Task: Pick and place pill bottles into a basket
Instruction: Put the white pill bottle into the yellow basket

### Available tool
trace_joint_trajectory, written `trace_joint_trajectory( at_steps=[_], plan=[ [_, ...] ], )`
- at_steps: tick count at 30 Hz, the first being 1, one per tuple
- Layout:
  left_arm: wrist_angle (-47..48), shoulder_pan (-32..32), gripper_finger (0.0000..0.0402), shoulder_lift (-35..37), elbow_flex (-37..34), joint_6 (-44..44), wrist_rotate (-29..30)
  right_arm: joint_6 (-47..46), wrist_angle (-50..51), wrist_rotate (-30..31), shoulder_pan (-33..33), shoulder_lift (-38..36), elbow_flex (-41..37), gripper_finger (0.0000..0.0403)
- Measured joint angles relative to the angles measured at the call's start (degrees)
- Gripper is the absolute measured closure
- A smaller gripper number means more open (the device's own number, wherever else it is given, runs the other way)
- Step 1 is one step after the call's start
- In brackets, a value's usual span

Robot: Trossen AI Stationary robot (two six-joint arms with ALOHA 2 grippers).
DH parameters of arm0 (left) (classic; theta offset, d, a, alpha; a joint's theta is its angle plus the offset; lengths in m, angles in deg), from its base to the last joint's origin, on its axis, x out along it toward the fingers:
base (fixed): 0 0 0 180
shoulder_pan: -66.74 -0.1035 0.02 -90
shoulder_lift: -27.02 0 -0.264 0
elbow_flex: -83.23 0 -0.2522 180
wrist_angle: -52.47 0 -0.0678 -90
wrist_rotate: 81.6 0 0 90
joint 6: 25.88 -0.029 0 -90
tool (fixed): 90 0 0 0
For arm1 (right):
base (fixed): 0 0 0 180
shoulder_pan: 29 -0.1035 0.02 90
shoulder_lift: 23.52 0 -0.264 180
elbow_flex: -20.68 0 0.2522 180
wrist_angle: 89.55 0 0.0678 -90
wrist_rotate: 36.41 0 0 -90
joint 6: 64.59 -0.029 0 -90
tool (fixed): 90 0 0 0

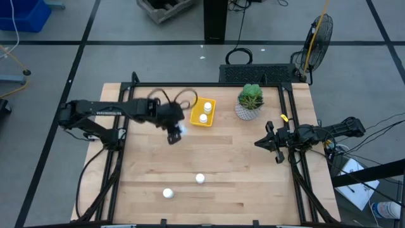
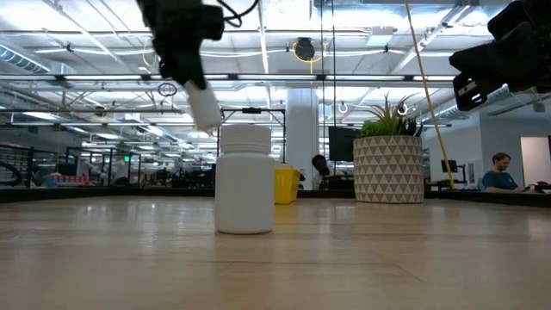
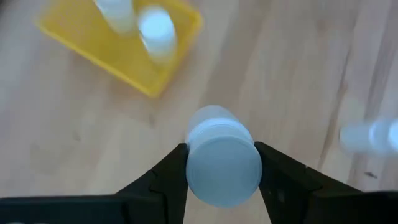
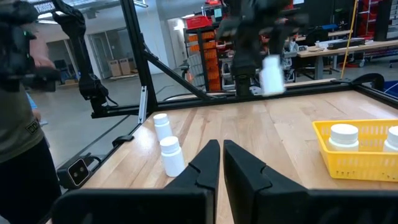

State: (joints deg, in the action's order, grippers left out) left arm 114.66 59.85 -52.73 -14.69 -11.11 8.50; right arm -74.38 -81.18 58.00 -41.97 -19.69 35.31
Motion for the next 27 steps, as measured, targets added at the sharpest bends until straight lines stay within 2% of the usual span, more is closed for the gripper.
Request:
trace_joint_trajectory(
  at_steps=[4,8,12,20,23,27],
  plan=[
    [1.07,-4.43,0.0219,-0.6,5.38,-2.3,0.03,0.0,0.01,0.01,0.0,0.0,0.0,0.0387],
    [2.27,-8.86,0.0237,-3.41,10.29,-4.25,0.13,-0.01,0.01,0.01,0.0,0.0,-0.01,0.0387],
    [3.11,-11.83,0.0237,-8.18,14.93,-5.29,0.04,0.0,-0.09,0.0,0.01,0.0,-0.01,0.0387],
    [5.74,-14.54,0.0217,-20.43,22.35,-9.73,-0.92,-0.01,-0.08,-0.01,0.01,0.0,0.0,0.0387],
    [5.93,-14.6,0.0226,-24.1,23.5,-13.61,-0.72,-0.01,0.01,-0.01,0.0,0.02,-0.01,0.0387],
    [5.23,-15.07,0.0237,-27.74,23.9,-13.84,-0.02,0.0,-0.01,-0.01,0.02,0.02,0.0,0.0387]
  ],
)
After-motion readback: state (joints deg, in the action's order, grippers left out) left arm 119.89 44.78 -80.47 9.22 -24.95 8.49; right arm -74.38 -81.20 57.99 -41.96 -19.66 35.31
